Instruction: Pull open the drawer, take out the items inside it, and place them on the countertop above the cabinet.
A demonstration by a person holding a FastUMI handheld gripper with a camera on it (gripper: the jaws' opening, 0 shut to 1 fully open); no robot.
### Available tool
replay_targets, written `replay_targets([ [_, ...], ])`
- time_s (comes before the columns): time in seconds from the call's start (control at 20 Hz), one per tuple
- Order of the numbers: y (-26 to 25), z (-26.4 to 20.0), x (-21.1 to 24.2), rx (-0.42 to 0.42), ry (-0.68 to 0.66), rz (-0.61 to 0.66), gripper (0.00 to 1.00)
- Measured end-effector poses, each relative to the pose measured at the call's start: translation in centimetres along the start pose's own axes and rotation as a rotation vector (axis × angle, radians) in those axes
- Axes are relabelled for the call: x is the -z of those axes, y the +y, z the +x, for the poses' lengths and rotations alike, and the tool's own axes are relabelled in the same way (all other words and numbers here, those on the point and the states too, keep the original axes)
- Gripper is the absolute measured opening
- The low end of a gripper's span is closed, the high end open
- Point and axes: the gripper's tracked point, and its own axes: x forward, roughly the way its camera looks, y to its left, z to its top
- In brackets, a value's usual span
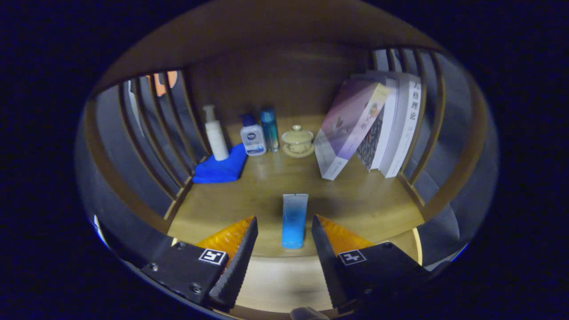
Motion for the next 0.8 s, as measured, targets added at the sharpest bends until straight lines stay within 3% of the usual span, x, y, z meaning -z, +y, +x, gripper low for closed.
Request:
replay_targets([
  [0.15,0.7,-4.6,-0.1,-0.033,-0.167,0.01,0.78],
  [0.4,0.0,-12.3,1.8,-0.043,-0.427,0.04,0.99],
  [0.5,-0.5,-14.4,3.7,-0.031,-0.503,0.018,0.99],
  [0.8,-2.0,-16.3,9.5,0.017,-0.542,-0.019,1.0],
])
